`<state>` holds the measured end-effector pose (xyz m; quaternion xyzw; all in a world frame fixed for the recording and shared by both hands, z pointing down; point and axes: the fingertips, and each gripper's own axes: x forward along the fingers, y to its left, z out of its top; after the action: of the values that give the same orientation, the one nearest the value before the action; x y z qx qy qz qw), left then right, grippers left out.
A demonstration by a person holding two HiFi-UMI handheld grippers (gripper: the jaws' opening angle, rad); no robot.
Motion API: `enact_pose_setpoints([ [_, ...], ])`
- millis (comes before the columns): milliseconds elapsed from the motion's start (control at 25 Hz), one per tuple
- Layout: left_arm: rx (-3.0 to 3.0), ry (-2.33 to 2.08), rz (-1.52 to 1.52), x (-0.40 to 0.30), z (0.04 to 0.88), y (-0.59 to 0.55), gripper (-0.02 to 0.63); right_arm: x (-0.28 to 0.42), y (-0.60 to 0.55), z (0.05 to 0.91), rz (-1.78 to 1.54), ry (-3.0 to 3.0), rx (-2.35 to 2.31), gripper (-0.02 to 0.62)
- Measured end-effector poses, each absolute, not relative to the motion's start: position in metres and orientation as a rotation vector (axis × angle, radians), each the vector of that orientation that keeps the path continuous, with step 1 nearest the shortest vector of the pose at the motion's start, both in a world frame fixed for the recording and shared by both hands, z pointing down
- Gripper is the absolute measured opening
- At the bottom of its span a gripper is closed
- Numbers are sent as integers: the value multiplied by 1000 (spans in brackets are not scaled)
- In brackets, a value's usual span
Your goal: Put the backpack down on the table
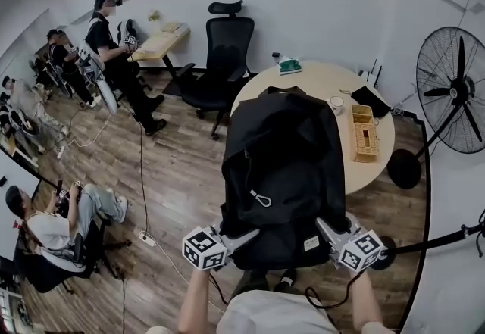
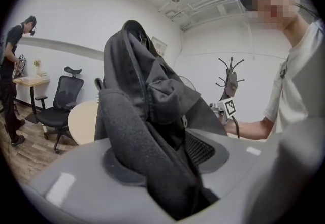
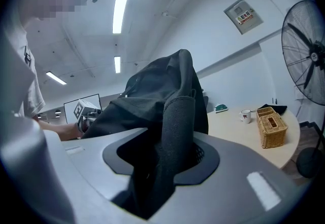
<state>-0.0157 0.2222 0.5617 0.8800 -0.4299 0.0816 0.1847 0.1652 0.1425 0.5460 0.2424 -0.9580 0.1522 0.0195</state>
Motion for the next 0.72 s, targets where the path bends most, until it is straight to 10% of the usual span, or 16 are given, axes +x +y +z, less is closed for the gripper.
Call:
enact_pose_setpoints([
  [720,2578,-1018,209,-97,564,49,279,90,-5,538,440,-2871,983,158],
])
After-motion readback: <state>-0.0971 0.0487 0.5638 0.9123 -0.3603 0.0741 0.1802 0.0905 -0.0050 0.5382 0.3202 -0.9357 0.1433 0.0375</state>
